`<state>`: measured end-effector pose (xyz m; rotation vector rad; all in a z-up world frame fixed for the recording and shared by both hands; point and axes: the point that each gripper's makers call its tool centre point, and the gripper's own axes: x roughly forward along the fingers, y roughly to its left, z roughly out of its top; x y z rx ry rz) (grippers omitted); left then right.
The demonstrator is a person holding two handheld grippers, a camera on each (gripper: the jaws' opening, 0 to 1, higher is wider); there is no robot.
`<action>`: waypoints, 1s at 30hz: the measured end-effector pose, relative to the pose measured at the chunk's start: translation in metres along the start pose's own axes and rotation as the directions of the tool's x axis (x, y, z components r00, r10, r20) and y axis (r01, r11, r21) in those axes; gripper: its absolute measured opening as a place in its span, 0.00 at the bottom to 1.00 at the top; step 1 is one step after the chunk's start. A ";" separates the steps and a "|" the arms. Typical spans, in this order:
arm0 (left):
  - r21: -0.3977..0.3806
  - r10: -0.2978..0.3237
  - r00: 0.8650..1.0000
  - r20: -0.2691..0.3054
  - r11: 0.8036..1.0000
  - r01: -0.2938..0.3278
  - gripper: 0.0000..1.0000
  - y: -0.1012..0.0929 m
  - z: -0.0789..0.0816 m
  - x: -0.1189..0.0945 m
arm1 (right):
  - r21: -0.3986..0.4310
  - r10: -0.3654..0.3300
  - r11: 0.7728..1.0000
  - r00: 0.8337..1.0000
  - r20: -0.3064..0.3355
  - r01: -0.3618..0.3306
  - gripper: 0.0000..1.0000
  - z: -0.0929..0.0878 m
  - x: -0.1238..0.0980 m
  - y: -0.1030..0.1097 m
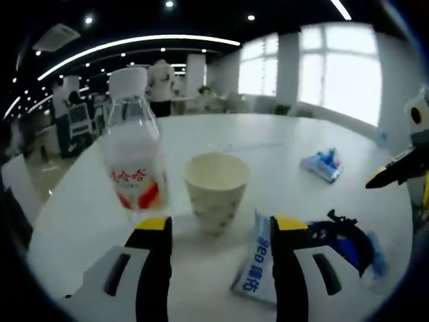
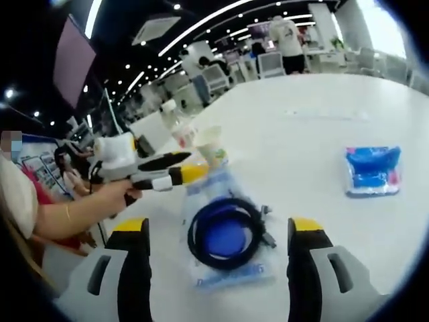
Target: Arrange the tabletop items into an orderly group along one side of the table until the central work area is clear of visible clutter.
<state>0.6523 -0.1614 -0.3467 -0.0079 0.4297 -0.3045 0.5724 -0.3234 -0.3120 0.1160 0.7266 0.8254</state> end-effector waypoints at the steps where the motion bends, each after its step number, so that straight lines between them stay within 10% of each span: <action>1: 0.008 -0.014 1.000 -0.005 1.000 0.014 0.58 -0.002 -0.001 0.000 | 0.002 -0.005 1.000 1.000 -0.003 0.005 0.83 -0.001 0.000 -0.001; 23: 0.040 -0.155 0.973 -0.171 0.986 0.164 0.51 -0.023 -0.027 -0.015 | 0.170 -0.104 0.975 0.967 -0.232 0.145 0.77 -0.073 -0.006 0.005; 30: 0.016 -0.168 0.964 -0.204 0.985 0.175 0.40 -0.023 -0.035 -0.013 | 0.277 -0.162 0.933 0.955 -0.250 0.231 0.62 -0.088 -0.003 0.011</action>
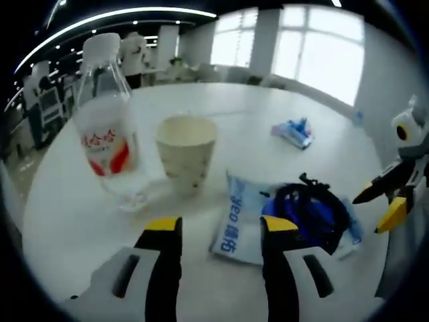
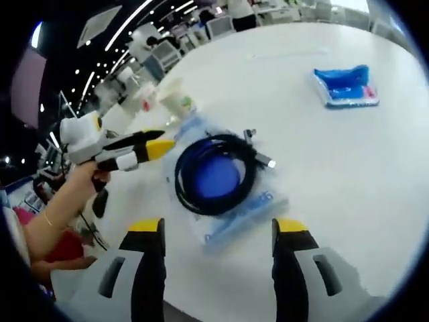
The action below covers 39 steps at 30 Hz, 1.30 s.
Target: Arrange the tabletop items into an orderly group along one side of the table until the central work area is clear of visible clutter.
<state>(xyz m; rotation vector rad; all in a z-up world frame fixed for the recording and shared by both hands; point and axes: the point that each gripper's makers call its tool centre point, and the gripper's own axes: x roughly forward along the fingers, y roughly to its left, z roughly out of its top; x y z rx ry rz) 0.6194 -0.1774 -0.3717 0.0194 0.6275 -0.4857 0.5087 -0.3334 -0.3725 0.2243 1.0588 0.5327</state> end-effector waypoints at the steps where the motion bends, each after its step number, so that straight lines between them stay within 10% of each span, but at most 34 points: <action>1: -0.008 -0.008 1.000 -0.005 1.000 0.008 0.38 -0.001 -0.001 0.001 | -0.005 0.004 1.000 1.000 -0.002 -0.004 0.62 -0.001 0.001 0.001; 13: 0.002 0.006 0.994 -0.112 1.000 -0.006 0.19 -0.002 -0.015 0.003 | 0.078 -0.004 0.997 1.000 -0.015 0.005 0.21 -0.018 0.012 0.001; 30: 0.121 -0.030 0.989 -0.145 0.992 0.048 0.09 -0.003 -0.013 0.012 | 0.105 -0.022 0.994 1.000 -0.009 0.022 0.10 -0.014 0.019 -0.009; 34: 0.132 -0.041 0.989 -0.142 0.989 0.060 0.00 -0.007 -0.009 0.010 | -0.078 -0.049 0.996 0.998 0.026 0.051 0.05 -0.005 0.014 -0.009; 39: 0.177 -0.035 0.986 -0.161 0.982 0.063 0.00 -0.011 -0.012 0.008 | -0.076 -0.074 0.994 0.996 0.040 0.077 0.02 -0.001 0.010 -0.015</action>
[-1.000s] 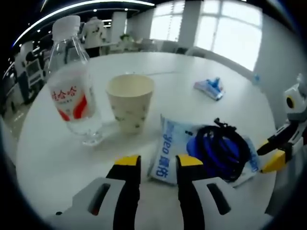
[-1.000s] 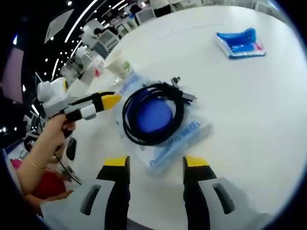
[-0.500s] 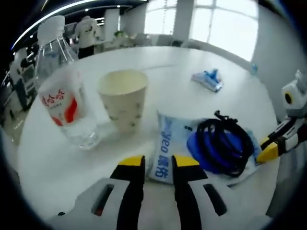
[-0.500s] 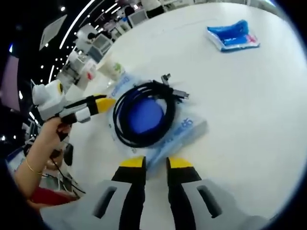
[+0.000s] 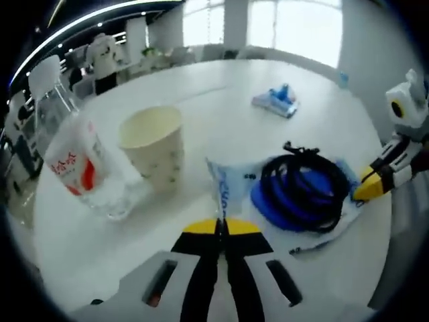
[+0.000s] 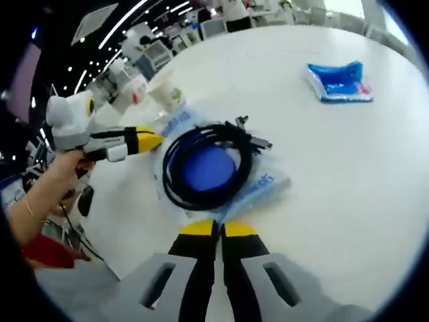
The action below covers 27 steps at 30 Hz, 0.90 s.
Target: Arrange the tabletop items into an orderly group along one side of the table until the central work area is clear of visible clutter.
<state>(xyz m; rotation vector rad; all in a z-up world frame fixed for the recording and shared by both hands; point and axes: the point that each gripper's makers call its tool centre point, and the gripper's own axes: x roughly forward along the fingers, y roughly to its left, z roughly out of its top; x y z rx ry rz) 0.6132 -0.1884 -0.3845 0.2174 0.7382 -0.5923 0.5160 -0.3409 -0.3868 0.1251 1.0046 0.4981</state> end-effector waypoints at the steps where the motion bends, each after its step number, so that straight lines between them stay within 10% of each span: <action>1: -0.023 -0.013 1.000 -0.004 1.000 0.013 0.00 -0.003 -0.001 -0.001 | -0.028 -0.024 0.999 1.000 0.003 0.024 0.01 0.001 -0.002 -0.005; 27: -0.130 -0.060 0.988 0.144 0.988 0.079 0.00 -0.041 0.026 -0.034 | -0.259 -0.170 0.947 0.980 0.106 0.193 0.01 0.033 -0.030 -0.043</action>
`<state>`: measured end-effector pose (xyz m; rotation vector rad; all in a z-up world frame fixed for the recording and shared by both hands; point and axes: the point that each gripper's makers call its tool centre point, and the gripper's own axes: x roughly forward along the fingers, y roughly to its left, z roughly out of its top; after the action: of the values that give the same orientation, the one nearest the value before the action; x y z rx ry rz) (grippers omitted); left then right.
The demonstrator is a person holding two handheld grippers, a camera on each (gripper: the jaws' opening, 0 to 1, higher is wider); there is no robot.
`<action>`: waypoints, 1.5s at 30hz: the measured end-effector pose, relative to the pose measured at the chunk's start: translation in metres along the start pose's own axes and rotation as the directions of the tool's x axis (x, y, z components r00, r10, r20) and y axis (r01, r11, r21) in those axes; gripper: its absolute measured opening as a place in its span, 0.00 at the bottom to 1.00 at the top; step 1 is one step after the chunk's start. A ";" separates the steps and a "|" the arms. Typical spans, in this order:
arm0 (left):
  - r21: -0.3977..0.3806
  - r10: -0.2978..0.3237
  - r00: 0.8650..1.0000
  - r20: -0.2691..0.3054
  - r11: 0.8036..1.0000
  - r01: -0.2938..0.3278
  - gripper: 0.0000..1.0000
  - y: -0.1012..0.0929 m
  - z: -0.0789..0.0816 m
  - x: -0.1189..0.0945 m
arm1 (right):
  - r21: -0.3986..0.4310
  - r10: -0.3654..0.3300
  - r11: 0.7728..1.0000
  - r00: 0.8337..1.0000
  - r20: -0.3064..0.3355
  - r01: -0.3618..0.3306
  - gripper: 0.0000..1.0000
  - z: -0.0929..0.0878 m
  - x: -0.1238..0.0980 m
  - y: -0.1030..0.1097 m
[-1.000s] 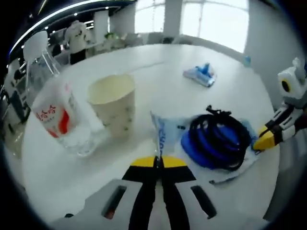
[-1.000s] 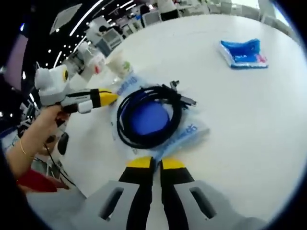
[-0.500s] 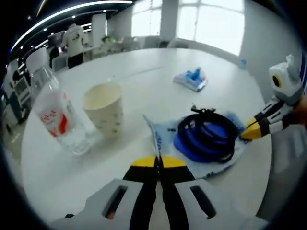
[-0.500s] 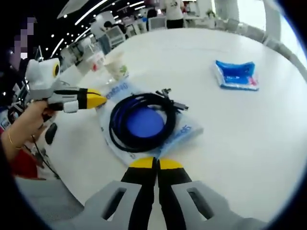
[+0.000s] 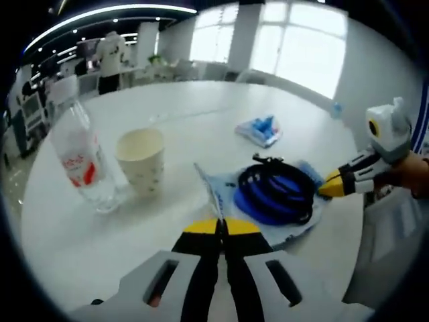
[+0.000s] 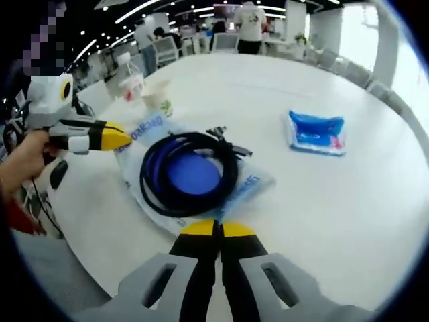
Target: Arrange the tabletop items into an orderly group along one side of the table until the central work area is clear of visible clutter.
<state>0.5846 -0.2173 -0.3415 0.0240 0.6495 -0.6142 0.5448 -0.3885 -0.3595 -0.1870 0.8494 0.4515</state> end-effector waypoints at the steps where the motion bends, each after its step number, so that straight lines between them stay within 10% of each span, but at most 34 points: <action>1: 0.000 -0.002 1.000 0.003 1.000 0.002 0.00 -0.001 0.001 0.000 | -0.007 -0.008 1.000 1.000 0.008 0.009 0.01 0.003 -0.001 -0.003; 45: -0.006 0.165 0.975 0.151 0.986 -0.166 0.00 0.028 0.049 0.050 | -0.209 -0.048 0.975 0.992 0.118 0.072 0.01 0.097 0.060 -0.075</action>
<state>0.6585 -0.2302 -0.3353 0.0373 0.4925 -0.4525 0.6797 -0.4044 -0.3434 -0.3810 0.6820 0.4916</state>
